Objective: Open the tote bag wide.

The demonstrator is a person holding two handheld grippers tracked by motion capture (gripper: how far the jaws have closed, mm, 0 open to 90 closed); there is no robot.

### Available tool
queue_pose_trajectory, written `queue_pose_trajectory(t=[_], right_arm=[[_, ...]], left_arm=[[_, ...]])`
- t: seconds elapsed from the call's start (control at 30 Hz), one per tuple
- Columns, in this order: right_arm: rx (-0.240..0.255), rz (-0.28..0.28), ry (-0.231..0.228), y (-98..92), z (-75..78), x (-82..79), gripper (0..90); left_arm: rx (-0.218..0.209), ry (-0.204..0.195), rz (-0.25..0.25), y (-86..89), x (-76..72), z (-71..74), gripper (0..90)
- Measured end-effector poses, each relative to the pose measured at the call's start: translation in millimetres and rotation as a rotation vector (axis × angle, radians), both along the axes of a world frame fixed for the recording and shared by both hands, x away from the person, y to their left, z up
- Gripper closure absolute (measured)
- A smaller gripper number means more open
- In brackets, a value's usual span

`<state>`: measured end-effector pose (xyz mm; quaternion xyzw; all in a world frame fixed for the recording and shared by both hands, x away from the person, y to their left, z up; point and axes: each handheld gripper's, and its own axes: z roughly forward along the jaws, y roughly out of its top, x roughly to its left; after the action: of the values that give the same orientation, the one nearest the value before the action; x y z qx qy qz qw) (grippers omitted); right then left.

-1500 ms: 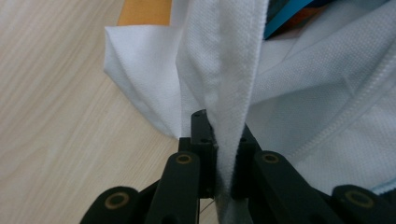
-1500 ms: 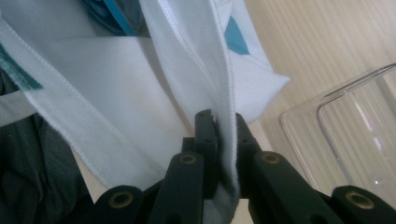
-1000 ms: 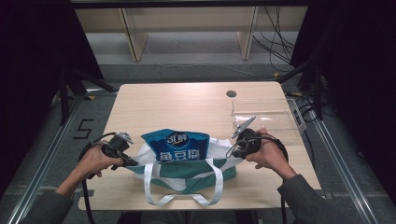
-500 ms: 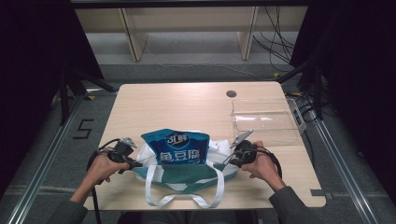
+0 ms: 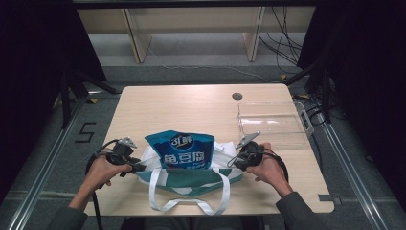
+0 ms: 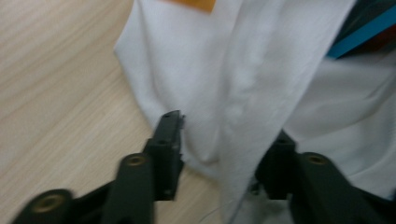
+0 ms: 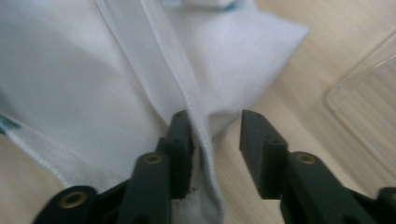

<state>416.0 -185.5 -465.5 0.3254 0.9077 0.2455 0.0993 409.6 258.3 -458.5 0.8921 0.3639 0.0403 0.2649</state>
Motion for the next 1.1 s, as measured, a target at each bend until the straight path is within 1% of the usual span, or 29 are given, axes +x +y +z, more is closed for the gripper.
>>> queue_pose_trajectory(t=[0.03, 0.1, 0.13, 0.17, 0.2, 0.23, 0.27, 0.3, 0.33, 0.37, 0.4, 0.43, 0.47, 0.53, 0.6, 0.63, 0.7, 0.73, 0.77, 0.8, 0.83, 0.87, 0.9, 0.93, 0.97, 1.0, 1.03, 1.07, 1.1], right_arm=[[0.024, 0.01, -0.025, -2.1, 6.0, -1.0, 60.5], [0.083, -0.005, -0.076, -4.0, 20.8, -7.9, 56.2], [0.112, 0.023, -0.105, -5.6, 28.5, -10.6, 56.1], [0.155, 0.03, -0.109, -5.3, 36.3, -15.0, 55.6], [0.193, 0.042, -0.127, -4.3, 45.4, -19.5, 54.6], [0.202, 0.057, -0.123, -3.3, 50.9, -22.4, 54.1], [0.233, 0.081, -0.138, 0.3, 56.0, -26.5, 53.6], [0.253, 0.113, -0.136, 4.9, 59.9, -30.7, 53.3], [0.255, 0.152, -0.113, 11.3, 63.8, -36.2, 52.9], [0.27, 0.162, -0.125, 17.0, 62.4, -38.4, 52.6], [0.252, 0.194, -0.126, 22.8, 62.3, -40.4, 52.1], [0.251, 0.212, -0.122, 29.0, 60.1, -42.0, 51.7], [0.259, 0.227, -0.097, 34.5, 57.6, -43.5, 51.6], [0.254, 0.272, -0.076, 43.6, 52.5, -45.4, 51.6], [0.235, 0.292, -0.071, 51.5, 47.3, -46.4, 51.5], [0.239, 0.288, -0.053, 53.0, 46.3, -47.2, 51.4], [0.269, 0.294, -0.053, 54.2, 47.0, -47.0, 51.4], [0.294, 0.307, -0.055, 55.0, 49.6, -48.2, 52.5], [0.303, 0.316, -0.059, 56.6, 49.9, -49.4, 52.7], [0.299, 0.332, -0.062, 58.9, 49.2, -50.5, 52.7], [0.275, 0.331, -0.051, 63.9, 46.3, -53.1, 54.6], [0.241, 0.35, -0.053, 67.2, 43.3, -53.8, 58.4], [0.199, 0.382, -0.063, 72.3, 37.6, -54.6, 65.2], [0.153, 0.427, -0.036, 77.3, 30.6, -55.1, 72.0], [0.125, 0.44, -0.024, 79.8, 26.7, -56.2, 75.8], [0.087, 0.442, -0.006, 81.8, 22.3, -57.4, 78.5], [0.055, 0.46, 0.007, 83.1, 17.3, -57.3, 79.9], [0.03, 0.461, 0.011, 83.7, 11.4, -56.7, 80.8], [0.001, 0.468, 0.016, 84.1, 5.0, -56.0, 81.3]], left_arm=[[-0.021, -0.003, -0.002, -1.0, -0.9, 5.7, 50.3], [-0.05, -0.044, -0.006, -5.2, -2.0, 17.2, 49.2], [-0.063, -0.063, -0.008, -7.7, -1.8, 22.0, 47.9], [-0.072, -0.079, -0.023, -10.3, -0.7, 28.1, 47.2], [-0.081, -0.086, -0.016, -12.9, -0.6, 30.6, 47.5], [-0.084, -0.092, -0.027, -16.2, 0.3, 32.2, 48.0], [-0.066, -0.09, -0.054, -19.6, 1.5, 34.0, 48.5], [-0.044, -0.082, -0.077, -22.9, 4.0, 33.7, 48.1], [-0.053, -0.073, -0.06, -25.8, 5.2, 31.4, 46.6], [-0.044, -0.057, -0.072, -27.2, 8.9, 29.5, 43.7], [-0.054, -0.051, -0.073, -28.1, 12.5, 27.5, 41.9], [-0.078, -0.047, -0.057, -29.1, 14.9, 25.6, 44.0], [-0.104, -0.036, -0.049, -29.3, 17.5, 24.3, 46.2], [-0.144, -0.023, -0.054, -29.5, 22.3, 22.4, 53.3], [-0.151, -0.022, -0.053, -30.7, 26.3, 20.5, 60.8], [-0.15, -0.026, -0.054, -31.0, 28.5, 19.6, 64.7], [-0.144, -0.026, -0.049, -31.5, 32.6, 18.4, 74.2], [-0.131, -0.026, -0.041, -32.0, 33.4, 18.5, 78.1], [-0.124, -0.024, -0.036, -32.3, 34.6, 17.9, 80.0], [-0.124, -0.019, -0.038, -32.5, 37.5, 16.5, 80.8], [-0.112, -0.017, -0.029, -32.8, 38.0, 16.4, 82.1], [-0.105, -0.018, -0.03, -32.9, 39.9, 15.6, 82.8], [-0.098, -0.024, -0.025, -33.1, 42.1, 14.4, 83.6], [-0.085, -0.033, -0.024, -33.3, 43.8, 13.4, 85.2], [-0.062, -0.027, -0.006, -34.9, 44.4, 12.5, 85.9], [-0.045, -0.054, 0.004, -35.5, 47.6, 9.6, 86.4], [-0.013, -0.058, -0.018, -33.4, 53.5, 6.7, 86.6], [-0.012, -0.039, 0.0, -32.3, 57.7, 2.4, 86.6], [-0.006, -0.033, 0.015, -29.3, 62.4, -0.8, 86.6]])
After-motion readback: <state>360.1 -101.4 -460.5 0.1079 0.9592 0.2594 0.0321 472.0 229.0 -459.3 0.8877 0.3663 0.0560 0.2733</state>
